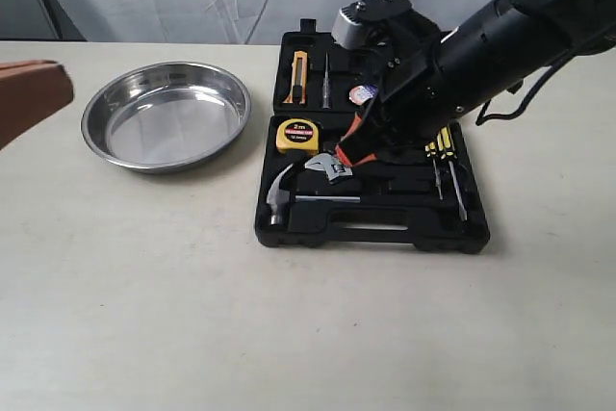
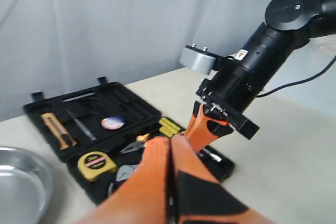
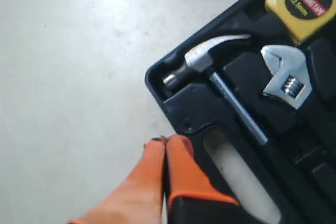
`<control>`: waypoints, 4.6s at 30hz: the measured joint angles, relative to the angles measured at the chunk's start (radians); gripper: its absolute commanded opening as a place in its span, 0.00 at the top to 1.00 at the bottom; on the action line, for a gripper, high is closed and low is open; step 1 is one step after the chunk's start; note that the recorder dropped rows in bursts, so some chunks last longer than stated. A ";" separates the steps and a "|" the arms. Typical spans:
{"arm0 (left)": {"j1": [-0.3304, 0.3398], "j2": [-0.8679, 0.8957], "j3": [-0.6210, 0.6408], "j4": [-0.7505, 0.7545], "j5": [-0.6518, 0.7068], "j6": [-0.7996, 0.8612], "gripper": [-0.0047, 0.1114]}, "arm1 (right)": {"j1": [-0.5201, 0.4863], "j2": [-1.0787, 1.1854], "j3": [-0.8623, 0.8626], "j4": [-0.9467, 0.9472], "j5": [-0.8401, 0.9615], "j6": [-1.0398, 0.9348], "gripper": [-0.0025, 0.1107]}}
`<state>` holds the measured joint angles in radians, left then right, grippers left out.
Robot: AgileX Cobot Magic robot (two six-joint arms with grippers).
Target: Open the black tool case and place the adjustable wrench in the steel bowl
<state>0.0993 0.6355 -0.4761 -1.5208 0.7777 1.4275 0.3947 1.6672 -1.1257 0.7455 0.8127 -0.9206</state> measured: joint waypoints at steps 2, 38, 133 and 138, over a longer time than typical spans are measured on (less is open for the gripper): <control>0.000 -0.069 0.002 0.125 -0.068 -0.126 0.96 | 0.000 0.021 0.000 0.014 -0.048 -0.025 0.99; 0.000 -0.200 0.002 0.615 -0.280 -0.687 0.96 | -0.144 0.399 -0.604 -0.901 0.205 0.843 0.99; 0.000 -0.200 0.002 0.690 -0.236 -0.687 0.96 | 0.011 0.518 -0.610 -0.475 0.195 -0.145 0.99; 0.000 -0.200 0.002 0.690 -0.244 -0.687 0.96 | 0.011 0.507 -0.610 -0.385 0.122 -0.176 0.99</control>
<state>0.0993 0.4360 -0.4745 -0.8305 0.5338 0.7404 0.4057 2.1740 -1.7360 0.3600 0.9342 -1.0965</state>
